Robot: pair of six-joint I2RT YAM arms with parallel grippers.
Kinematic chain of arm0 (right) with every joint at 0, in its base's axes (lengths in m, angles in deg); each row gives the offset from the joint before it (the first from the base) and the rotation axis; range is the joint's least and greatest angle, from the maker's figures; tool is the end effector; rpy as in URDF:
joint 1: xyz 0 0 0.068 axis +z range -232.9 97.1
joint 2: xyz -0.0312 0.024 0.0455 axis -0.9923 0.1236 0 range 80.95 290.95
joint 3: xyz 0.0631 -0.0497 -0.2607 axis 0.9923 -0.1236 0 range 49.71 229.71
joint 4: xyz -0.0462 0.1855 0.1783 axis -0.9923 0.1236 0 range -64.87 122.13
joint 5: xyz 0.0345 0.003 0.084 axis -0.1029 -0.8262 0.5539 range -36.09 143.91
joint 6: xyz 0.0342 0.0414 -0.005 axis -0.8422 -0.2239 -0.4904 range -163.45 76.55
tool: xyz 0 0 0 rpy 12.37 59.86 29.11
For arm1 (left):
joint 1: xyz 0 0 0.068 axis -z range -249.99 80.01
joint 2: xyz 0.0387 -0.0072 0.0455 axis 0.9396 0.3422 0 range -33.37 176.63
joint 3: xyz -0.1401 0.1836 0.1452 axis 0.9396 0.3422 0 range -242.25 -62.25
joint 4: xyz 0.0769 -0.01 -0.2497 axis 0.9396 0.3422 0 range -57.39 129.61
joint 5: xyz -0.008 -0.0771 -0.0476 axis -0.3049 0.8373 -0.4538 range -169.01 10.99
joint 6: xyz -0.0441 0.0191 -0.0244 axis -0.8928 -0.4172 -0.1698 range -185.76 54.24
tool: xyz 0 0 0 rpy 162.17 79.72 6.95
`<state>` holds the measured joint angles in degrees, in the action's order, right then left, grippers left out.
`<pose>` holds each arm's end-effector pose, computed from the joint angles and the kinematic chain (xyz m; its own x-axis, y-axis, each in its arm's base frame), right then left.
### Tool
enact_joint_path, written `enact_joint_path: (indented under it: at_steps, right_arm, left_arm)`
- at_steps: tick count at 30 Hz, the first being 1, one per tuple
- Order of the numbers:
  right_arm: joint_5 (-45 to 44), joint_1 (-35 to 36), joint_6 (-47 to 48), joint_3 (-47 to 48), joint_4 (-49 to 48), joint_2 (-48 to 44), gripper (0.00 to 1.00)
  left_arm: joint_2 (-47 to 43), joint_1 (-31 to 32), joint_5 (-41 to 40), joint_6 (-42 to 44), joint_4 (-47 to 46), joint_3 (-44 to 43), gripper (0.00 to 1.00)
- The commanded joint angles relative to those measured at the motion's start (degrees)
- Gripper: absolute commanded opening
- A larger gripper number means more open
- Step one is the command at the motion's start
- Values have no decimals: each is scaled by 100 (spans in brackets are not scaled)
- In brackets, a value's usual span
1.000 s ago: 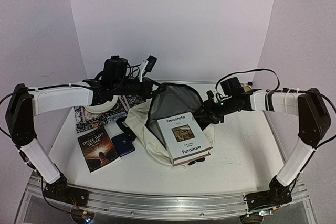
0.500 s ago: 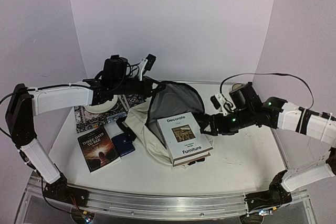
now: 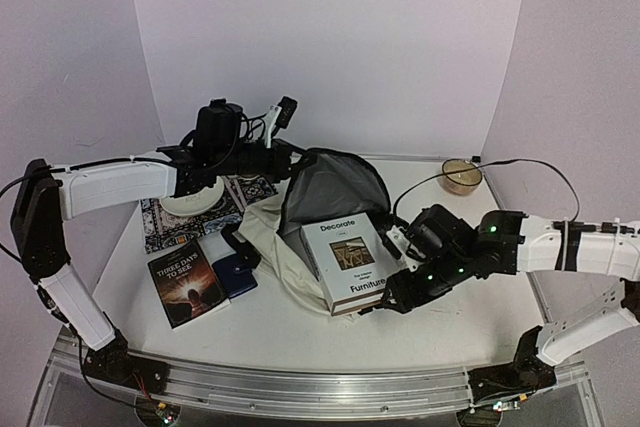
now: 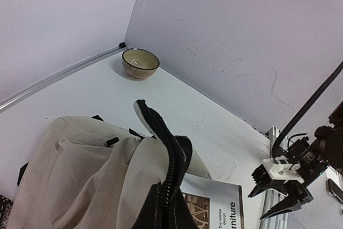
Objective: Pack the student bag
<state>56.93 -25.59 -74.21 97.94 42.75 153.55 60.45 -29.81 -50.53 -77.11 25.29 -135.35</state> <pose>0.1444 0.2285 0.2456 -0.7512 -0.2248 -0.6207 -0.5555 0.7232 0.4103 0.2873 -0.2648 0.3219 -0.3550 0.0734 -0.9320 0.8686 0.3945 -0.2998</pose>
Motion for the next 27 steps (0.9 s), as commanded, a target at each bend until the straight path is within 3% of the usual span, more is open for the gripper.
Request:
enact_joint_path:
  at_steps: [1,7,18,27]
  right_arm:
    - [-729,151,-197,102,55,500,55]
    - [-1583,162,57,611,-173,957,45]
    - [-2218,90,956,2052,-184,2132,45]
    - [-2898,-744,794,1390,-622,1733,45]
  left_arm:
    - [-136,-4,260,56,-455,-472,0]
    - [-270,40,606,175,-454,-472,0]
    - [-481,153,1367,492,-455,-282,0]
    - [-942,166,1419,587,-457,115,0]
